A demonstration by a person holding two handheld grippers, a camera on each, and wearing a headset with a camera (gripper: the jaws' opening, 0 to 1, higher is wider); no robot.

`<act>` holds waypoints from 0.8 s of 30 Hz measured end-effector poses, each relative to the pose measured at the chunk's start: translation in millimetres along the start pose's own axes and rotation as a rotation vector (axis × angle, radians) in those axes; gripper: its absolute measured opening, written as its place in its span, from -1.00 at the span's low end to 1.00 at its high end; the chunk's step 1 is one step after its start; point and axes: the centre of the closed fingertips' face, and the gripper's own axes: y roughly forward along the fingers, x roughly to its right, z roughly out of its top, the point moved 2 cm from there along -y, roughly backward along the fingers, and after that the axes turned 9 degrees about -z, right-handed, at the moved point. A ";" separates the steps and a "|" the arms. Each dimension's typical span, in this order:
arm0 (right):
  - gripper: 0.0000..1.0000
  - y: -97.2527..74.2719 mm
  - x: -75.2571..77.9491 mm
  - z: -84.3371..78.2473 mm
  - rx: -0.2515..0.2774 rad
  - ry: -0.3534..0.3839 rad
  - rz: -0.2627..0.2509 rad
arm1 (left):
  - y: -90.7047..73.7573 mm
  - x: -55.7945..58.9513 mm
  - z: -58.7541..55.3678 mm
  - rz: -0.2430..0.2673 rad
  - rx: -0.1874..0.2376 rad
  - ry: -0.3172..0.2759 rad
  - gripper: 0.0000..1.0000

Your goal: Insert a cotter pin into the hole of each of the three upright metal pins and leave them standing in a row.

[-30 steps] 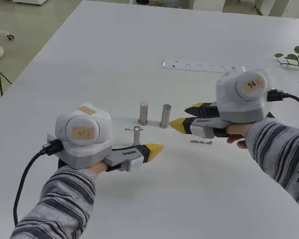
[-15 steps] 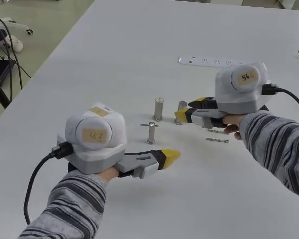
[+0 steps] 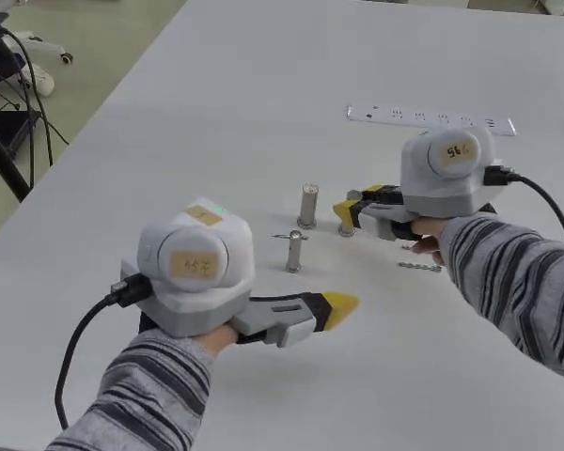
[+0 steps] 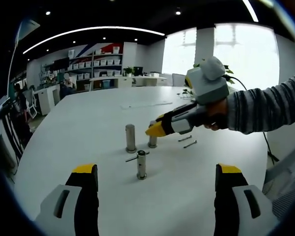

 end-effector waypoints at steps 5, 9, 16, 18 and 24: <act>-0.81 0.5 0.5 -1.1 0.019 0.047 -0.020 | 2.3 3.4 1.0 -0.011 -0.006 0.005 0.97; -0.82 -0.3 -0.6 -1.0 0.029 0.037 -0.051 | 5.4 5.9 -1.9 -0.013 -0.029 0.018 0.97; -0.83 -8.3 -4.0 -2.4 0.017 0.016 -0.058 | 5.4 4.8 -2.1 -0.009 -0.034 0.024 0.97; -0.83 -12.1 -3.8 -2.0 0.022 0.007 -0.055 | 5.5 4.1 -1.9 -0.006 -0.033 0.026 0.97; -0.83 -29.0 -15.2 -4.6 0.018 -0.023 -0.042 | 4.6 2.9 -1.1 -0.003 -0.030 0.029 0.97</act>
